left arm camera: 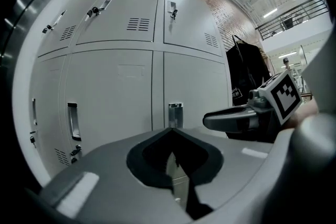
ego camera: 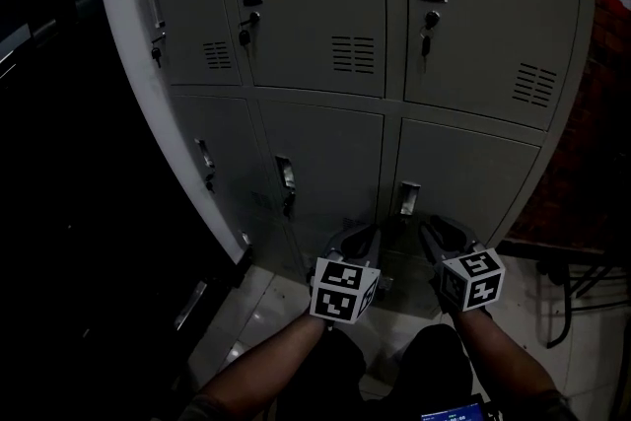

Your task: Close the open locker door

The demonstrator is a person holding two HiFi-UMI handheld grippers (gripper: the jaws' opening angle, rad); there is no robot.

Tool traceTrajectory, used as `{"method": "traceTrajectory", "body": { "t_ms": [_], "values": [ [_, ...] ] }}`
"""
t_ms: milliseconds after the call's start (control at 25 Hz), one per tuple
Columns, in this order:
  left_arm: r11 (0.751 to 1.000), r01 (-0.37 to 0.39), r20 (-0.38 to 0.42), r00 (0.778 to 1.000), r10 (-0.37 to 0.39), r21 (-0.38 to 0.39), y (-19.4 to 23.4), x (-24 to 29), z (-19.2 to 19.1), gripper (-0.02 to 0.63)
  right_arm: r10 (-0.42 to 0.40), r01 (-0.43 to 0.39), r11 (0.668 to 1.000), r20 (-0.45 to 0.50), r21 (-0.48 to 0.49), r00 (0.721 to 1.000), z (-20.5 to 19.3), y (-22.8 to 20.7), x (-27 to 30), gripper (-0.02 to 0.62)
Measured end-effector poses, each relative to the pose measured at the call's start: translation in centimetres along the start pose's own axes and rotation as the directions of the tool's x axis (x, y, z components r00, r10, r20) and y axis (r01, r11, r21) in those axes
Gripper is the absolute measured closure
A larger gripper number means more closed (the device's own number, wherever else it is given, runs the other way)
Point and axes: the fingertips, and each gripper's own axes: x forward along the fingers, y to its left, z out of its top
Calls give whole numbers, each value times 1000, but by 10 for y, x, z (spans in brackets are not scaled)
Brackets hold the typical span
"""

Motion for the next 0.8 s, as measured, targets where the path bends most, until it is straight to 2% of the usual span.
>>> {"method": "traceTrajectory", "body": {
  "t_ms": [200, 400, 560, 800],
  "values": [
    [998, 69, -10, 998, -69, -7, -40, -10, 3, 604, 35, -35, 999, -4, 26, 999, -8, -10, -58, 519],
    [992, 124, 10, 992, -124, -14, -83, -28, 14, 604, 64, -64, 998, 21, 0, 998, -2, -16, -133, 539],
    [988, 153, 41, 987, -154, 24, -117, -51, 19, 604, 83, -82, 996, 41, -23, 996, 3, -6, -191, 548],
    [982, 159, 44, 985, -165, 106, -156, -84, 15, 604, 113, -114, 993, 46, 19, 993, -6, 6, -256, 558]
  ]
}}
